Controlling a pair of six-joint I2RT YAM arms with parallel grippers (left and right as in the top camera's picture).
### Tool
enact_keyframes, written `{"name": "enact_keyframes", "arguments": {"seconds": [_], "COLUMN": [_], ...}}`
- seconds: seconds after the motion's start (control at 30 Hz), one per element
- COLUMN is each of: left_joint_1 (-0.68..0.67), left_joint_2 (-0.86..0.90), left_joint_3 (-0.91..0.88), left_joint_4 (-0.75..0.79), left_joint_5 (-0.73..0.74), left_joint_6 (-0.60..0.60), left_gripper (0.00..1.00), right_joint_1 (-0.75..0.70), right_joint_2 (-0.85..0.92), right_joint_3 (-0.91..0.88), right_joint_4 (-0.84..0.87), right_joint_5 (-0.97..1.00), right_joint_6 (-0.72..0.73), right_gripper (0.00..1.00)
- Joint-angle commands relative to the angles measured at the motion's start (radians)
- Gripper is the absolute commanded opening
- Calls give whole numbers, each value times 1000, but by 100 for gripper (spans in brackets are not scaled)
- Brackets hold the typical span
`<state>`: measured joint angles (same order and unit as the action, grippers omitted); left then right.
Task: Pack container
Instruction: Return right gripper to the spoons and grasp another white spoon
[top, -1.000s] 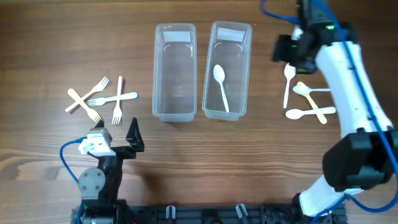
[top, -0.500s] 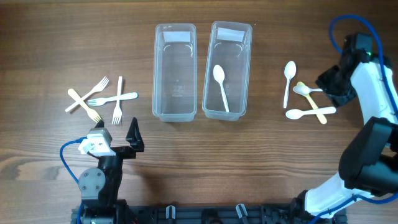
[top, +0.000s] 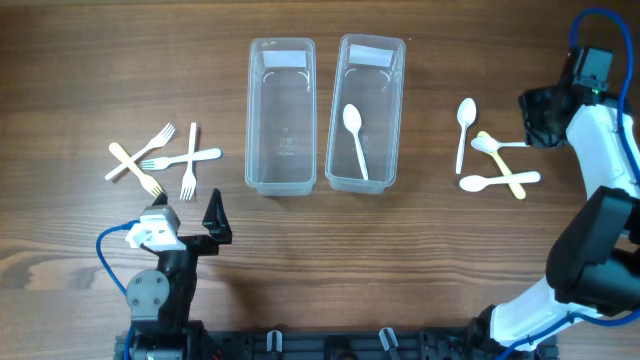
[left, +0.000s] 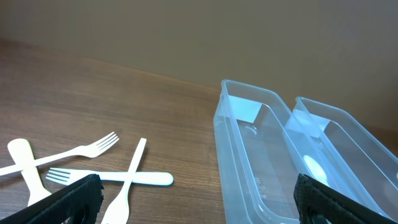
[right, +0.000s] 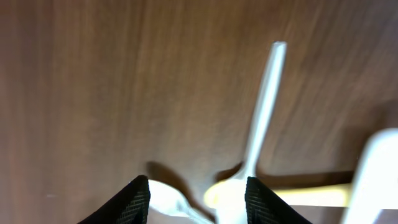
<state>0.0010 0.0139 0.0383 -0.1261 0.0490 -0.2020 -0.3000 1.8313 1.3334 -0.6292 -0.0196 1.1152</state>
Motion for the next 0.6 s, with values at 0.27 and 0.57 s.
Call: {"name": "enact_keyframes", "arguments": {"seconds": [0.27, 0.57], "left_joint_1": [-5, -6], "left_joint_2": [-8, -8], "left_joint_3": [-8, -8], "left_joint_4": [3, 3], "left_joint_5": [-10, -10], "left_joint_6": [19, 19], "left_gripper": [100, 100], "right_joint_1": [5, 5], "right_joint_2": [154, 154], "right_joint_3": [1, 2], "right_joint_4": [-31, -33], "right_joint_5": [-188, -188], "right_joint_6": [63, 64], "right_gripper": [50, 54]}}
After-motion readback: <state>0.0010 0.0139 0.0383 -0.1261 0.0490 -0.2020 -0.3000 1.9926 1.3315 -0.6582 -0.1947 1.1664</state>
